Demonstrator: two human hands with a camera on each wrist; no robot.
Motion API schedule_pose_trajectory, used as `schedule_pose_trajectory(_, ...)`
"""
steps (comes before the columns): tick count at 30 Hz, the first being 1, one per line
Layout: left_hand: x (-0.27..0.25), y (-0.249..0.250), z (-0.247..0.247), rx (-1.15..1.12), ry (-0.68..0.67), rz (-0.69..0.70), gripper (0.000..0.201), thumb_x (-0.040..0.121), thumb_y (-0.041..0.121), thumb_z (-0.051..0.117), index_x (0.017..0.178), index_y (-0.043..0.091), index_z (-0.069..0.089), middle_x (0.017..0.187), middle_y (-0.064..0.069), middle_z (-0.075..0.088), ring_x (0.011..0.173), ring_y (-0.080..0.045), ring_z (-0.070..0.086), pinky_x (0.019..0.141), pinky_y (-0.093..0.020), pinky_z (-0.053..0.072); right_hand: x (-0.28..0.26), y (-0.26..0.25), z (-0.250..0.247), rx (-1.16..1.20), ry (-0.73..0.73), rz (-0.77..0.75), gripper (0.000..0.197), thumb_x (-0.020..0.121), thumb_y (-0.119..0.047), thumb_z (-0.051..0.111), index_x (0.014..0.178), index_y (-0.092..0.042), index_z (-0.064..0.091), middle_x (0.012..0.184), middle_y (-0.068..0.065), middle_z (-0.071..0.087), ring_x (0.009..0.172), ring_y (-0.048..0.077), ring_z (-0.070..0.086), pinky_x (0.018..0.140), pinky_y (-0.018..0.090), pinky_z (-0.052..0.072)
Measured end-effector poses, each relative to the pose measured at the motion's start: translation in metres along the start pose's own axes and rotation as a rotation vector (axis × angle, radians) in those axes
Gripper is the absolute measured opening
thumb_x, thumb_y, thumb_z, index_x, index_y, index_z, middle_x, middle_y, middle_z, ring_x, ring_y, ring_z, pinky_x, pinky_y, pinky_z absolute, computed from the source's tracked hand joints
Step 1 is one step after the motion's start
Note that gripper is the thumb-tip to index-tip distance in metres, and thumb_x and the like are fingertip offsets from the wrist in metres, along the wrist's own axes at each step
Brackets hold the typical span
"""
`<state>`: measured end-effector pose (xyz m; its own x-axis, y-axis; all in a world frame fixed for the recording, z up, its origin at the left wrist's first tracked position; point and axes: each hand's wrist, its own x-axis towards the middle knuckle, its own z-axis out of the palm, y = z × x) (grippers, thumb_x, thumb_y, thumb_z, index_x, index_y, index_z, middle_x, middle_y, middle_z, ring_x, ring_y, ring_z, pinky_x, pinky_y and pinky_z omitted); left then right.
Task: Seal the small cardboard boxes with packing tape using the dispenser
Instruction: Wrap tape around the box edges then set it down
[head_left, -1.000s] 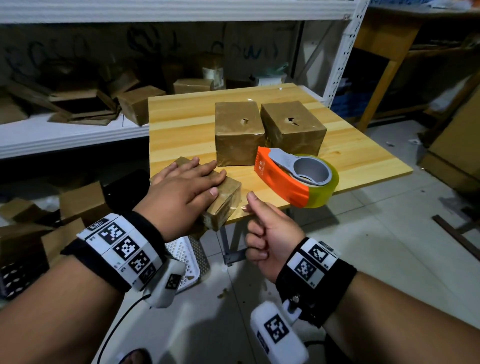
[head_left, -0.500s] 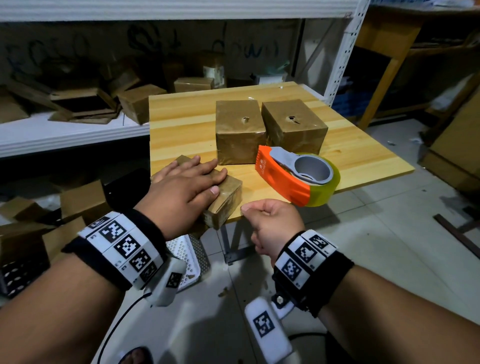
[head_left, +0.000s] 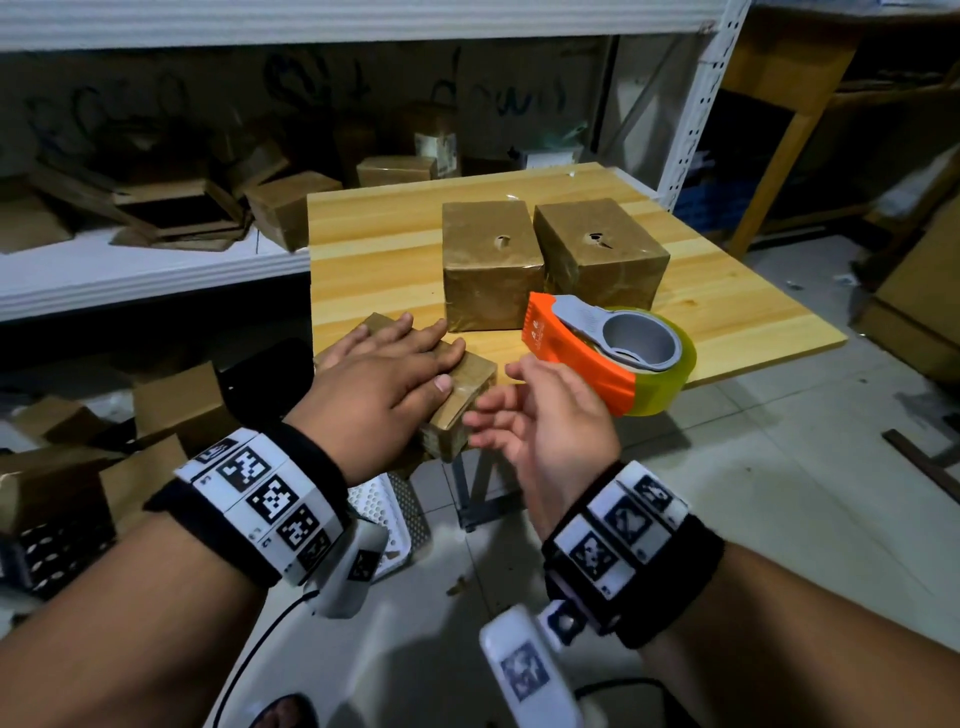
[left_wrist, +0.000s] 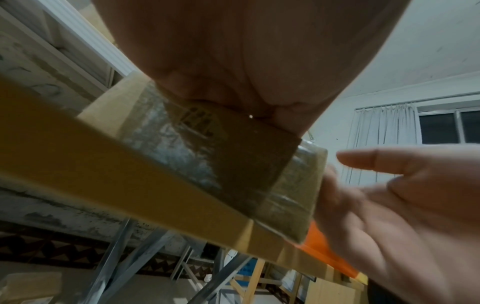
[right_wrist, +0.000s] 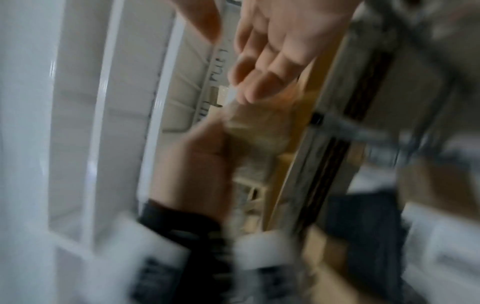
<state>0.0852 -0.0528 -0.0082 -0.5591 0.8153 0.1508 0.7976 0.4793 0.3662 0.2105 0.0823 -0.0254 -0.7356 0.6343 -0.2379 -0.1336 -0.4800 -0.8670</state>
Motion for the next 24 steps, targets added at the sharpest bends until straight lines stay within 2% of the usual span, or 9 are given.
schedule_pose_trajectory(2,0.0,0.001,0.0,-0.007,0.009,-0.003,0.074,0.087,0.072,0.017,0.152,0.049,0.044,0.166,0.025,0.027,0.159,-0.006,0.013,0.129,-0.039,0.005,0.002,-0.005,0.006,0.205,-0.024,0.148,0.037,0.109,-0.044,0.049,0.092,-0.012,0.058,0.061,0.008,0.061,0.055,0.021,0.061,0.055,0.032,0.051)
schedule_pose_trajectory(5,-0.001,0.002,-0.002,-0.047,0.012,-0.011,0.076,0.085,0.072,0.02,0.152,0.047,0.046,0.165,0.024,0.03,0.159,-0.005,0.014,0.127,-0.034,0.002,0.009,-0.004,0.007,0.226,-0.015,0.234,0.051,0.103,-0.063,0.046,0.093,-0.015,0.056,0.06,0.004,0.053,0.051,0.018,0.053,0.052,0.028,0.046)
schedule_pose_trajectory(9,-0.002,0.004,-0.004,-0.066,0.008,-0.01,0.079,0.084,0.071,0.021,0.153,0.042,0.047,0.165,0.023,0.031,0.159,-0.005,0.015,0.126,-0.033,0.002,0.012,0.0,0.011,0.165,0.07,0.128,0.037,0.107,-0.051,0.049,0.106,-0.014,0.054,0.061,0.004,0.05,0.047,0.017,0.051,0.048,0.028,0.049)
schedule_pose_trajectory(12,-0.002,0.005,-0.005,-0.051,-0.003,-0.028,0.083,0.084,0.068,0.026,0.159,0.036,0.039,0.167,0.022,0.027,0.159,-0.004,0.013,0.128,-0.033,0.002,0.012,0.001,0.01,0.015,0.058,0.016,0.015,0.111,-0.038,0.049,0.111,-0.023,0.05,0.077,0.008,0.053,0.049,0.016,0.057,0.049,0.032,0.055)
schedule_pose_trajectory(14,-0.005,0.008,-0.008,-0.156,0.014,-0.05,0.075,0.089,0.056,0.042,0.16,0.033,0.037,0.169,0.023,0.022,0.157,0.0,0.014,0.128,-0.03,0.005,0.012,0.0,0.005,-0.155,0.045,-0.057,0.007,0.11,-0.031,0.053,0.113,-0.026,0.051,0.09,0.009,0.057,0.059,0.016,0.061,0.057,0.034,0.058)
schedule_pose_trajectory(18,-0.016,0.006,-0.019,-0.597,0.288,-0.155,0.058,0.101,0.015,0.062,0.155,0.027,0.047,0.167,0.022,0.032,0.152,0.0,0.028,0.121,-0.029,0.031,0.014,0.002,-0.006,-0.494,0.026,-0.171,0.037,0.099,-0.042,0.068,0.131,-0.029,0.053,0.123,0.007,0.065,0.1,0.021,0.071,0.095,0.047,0.061)
schedule_pose_trajectory(20,-0.016,0.0,-0.025,-0.504,0.395,-0.296,0.059,0.1,0.026,0.066,0.155,0.028,0.047,0.165,0.015,0.038,0.151,-0.009,0.035,0.123,-0.045,0.035,0.011,-0.002,-0.004,-0.599,-0.019,-0.172,0.046,0.098,-0.051,0.067,0.135,-0.025,0.057,0.126,0.001,0.065,0.111,0.02,0.069,0.102,0.048,0.058)
schedule_pose_trajectory(22,-0.015,-0.004,-0.026,-0.424,0.325,-0.49,0.07,0.096,0.05,0.067,0.157,0.027,0.044,0.162,0.003,0.045,0.145,-0.021,0.046,0.118,-0.054,0.041,0.01,-0.006,0.001,-0.634,-0.025,-0.163,0.057,0.092,-0.063,0.065,0.132,-0.022,0.064,0.119,-0.003,0.071,0.109,0.018,0.07,0.102,0.049,0.058)
schedule_pose_trajectory(24,-0.018,-0.005,-0.024,-0.503,0.258,-0.572,0.081,0.087,0.059,0.072,0.155,0.023,0.047,0.151,-0.003,0.057,0.129,-0.025,0.059,0.109,-0.054,0.05,0.011,-0.007,0.004,-0.618,-0.017,-0.154,0.07,0.081,-0.072,0.064,0.129,-0.021,0.068,0.113,-0.004,0.075,0.106,0.018,0.072,0.101,0.051,0.058)
